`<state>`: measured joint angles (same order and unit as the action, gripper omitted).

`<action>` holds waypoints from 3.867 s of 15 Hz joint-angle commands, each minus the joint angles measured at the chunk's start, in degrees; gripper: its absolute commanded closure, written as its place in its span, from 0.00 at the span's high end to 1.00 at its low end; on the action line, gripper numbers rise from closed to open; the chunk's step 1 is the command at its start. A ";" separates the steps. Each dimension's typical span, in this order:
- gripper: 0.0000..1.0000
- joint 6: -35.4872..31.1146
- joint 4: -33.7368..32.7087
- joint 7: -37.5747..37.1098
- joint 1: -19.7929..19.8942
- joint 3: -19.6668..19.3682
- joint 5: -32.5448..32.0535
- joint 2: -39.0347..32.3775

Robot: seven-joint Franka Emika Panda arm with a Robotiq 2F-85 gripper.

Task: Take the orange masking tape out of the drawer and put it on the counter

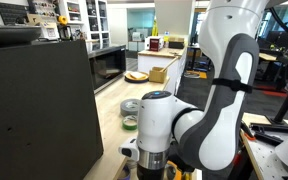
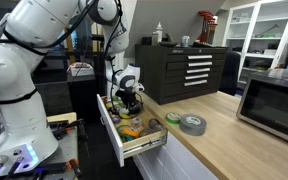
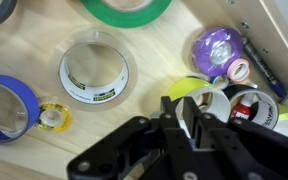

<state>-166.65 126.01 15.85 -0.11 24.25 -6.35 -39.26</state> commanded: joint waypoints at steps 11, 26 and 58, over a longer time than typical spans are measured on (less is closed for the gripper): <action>0.82 3.62 1.29 1.28 -1.19 -4.23 1.99 1.18; 1.00 5.69 -10.01 9.39 2.35 -3.21 0.67 -12.49; 0.07 9.40 -7.93 10.03 2.71 0.12 1.21 -5.06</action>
<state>-160.05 114.18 27.96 3.05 23.69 -5.83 -50.29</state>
